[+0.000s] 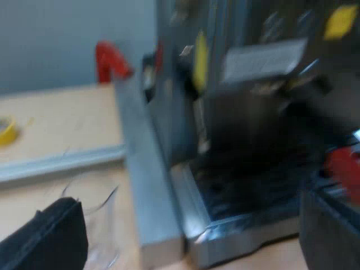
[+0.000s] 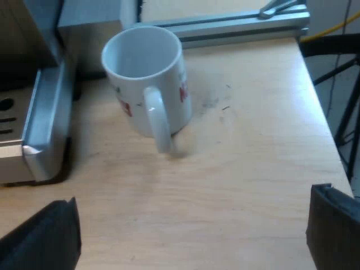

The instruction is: Place mug into machine

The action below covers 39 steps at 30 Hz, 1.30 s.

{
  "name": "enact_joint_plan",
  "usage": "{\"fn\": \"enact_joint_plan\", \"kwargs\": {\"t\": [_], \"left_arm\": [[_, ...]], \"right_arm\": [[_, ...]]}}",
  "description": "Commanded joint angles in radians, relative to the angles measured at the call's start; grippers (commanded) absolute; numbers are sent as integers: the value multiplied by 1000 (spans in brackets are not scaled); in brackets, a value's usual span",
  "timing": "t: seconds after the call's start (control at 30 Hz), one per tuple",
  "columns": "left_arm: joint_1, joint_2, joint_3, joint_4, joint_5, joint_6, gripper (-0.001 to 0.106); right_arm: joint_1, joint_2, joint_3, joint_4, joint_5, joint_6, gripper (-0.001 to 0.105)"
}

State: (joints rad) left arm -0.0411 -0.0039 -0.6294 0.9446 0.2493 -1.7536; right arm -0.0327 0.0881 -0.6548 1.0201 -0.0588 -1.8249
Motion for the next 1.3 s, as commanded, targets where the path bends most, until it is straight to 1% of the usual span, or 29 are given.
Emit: {"fn": "enact_joint_plan", "kwargs": {"t": [0.03,0.07,0.1,0.13,0.2,0.23,0.27,0.33,0.4,0.43,0.5,0.6,0.73,0.8,0.83,0.9,1.0,1.1,1.13,1.17,1.23,1.3], "left_arm": [[-54,34,-22,-48,46,-16,78],[-82,51,-27,-65,59,-16,78],[-130,76,-27,-96,75,-16,78],[-142,85,-27,-101,83,-16,78],[-203,116,-27,-123,105,-16,78],[-221,122,-27,-127,114,-16,78],[-267,144,-24,-139,137,-13,78],[-310,162,-17,-147,169,8,78],[-371,179,0,-147,198,46,78],[-381,181,6,-147,205,50,78],[-431,186,36,-158,228,55,78],[-485,186,89,-197,235,55,78],[-514,188,155,-260,235,55,78],[-519,190,226,-332,235,55,78],[-519,190,235,-345,235,55,78],[-519,190,281,-386,235,53,78],[-519,190,329,-414,235,53,78],[-519,192,352,-435,235,53,78],[-519,192,353,-437,235,53,78],[-519,192,353,-437,235,53,78],[-519,192,353,-437,235,53,78],[-519,192,353,-437,235,53,78]], "right_arm": [[15,43,-36,5,-14,-13,82],[28,72,-53,8,-17,-13,82],[43,97,-66,8,-37,-17,82],[49,109,-72,8,-44,-19,82],[81,151,-88,8,-68,-26,82],[84,154,-89,8,-68,-26,82],[105,172,-93,8,-80,-43,82],[122,185,-92,6,-82,-56,82],[141,195,-92,2,-81,-65,82],[145,196,-89,0,-81,-65,82],[155,196,-85,-7,-81,-65,82],[155,196,-75,-22,-79,-65,82],[155,196,-42,-49,-74,-65,82],[155,198,-2,-90,-74,-65,82],[155,198,6,-103,-74,-65,82],[155,198,48,-154,-74,-65,82],[155,200,113,-234,-72,-65,82],[155,202,182,-322,-72,-59,82],[155,202,193,-343,-72,-59,82],[155,202,231,-391,-67,-59,82],[155,202,282,-454,-40,-59,82],[155,204,342,-546,15,-58,82]]}}
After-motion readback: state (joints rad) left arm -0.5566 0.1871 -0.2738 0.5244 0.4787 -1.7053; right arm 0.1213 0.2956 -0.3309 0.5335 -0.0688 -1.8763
